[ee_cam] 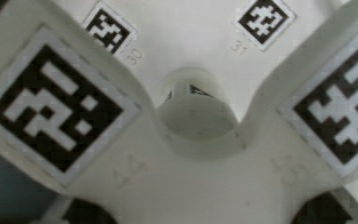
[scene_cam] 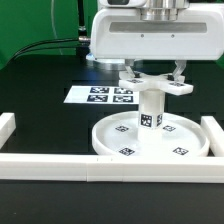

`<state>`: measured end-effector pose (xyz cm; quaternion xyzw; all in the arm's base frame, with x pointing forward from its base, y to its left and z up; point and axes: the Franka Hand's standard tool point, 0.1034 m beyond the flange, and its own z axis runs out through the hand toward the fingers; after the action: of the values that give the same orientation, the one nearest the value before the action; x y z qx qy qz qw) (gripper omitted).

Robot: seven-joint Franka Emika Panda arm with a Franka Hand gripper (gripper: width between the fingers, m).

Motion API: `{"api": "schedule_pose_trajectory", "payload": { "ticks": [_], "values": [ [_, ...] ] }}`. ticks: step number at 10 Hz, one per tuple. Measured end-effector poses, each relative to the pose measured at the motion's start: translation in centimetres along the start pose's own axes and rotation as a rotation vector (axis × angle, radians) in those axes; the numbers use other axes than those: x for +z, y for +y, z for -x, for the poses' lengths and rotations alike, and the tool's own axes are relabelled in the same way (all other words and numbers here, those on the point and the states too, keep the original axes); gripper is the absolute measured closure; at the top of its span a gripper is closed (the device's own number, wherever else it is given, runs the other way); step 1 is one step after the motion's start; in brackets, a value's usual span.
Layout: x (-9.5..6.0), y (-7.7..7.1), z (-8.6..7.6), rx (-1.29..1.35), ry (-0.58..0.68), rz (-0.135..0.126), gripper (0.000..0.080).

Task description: Assemble round table

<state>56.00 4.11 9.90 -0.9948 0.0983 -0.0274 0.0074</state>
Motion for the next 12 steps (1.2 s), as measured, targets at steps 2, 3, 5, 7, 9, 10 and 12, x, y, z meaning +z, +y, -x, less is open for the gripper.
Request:
{"api": "schedule_pose_trajectory", "payload": {
  "ticks": [2, 3, 5, 7, 9, 10, 12],
  "values": [
    [0.09, 0.06, 0.12, 0.32, -0.003, -0.039, 0.035],
    [0.14, 0.07, 0.1, 0.445, -0.005, -0.053, 0.035],
    [0.23, 0.19, 0.15, 0.732, -0.025, -0.082, 0.035],
    [0.25, 0.26, 0.11, 0.993, -0.039, -0.106, 0.035],
    [0.26, 0.4, 0.07, 1.174, -0.056, -0.118, 0.035],
    [0.25, 0.5, -0.02, 1.25, -0.063, -0.12, 0.035],
    [0.27, 0.4, 0.01, 1.327, -0.075, -0.121, 0.035]
  ]
}}
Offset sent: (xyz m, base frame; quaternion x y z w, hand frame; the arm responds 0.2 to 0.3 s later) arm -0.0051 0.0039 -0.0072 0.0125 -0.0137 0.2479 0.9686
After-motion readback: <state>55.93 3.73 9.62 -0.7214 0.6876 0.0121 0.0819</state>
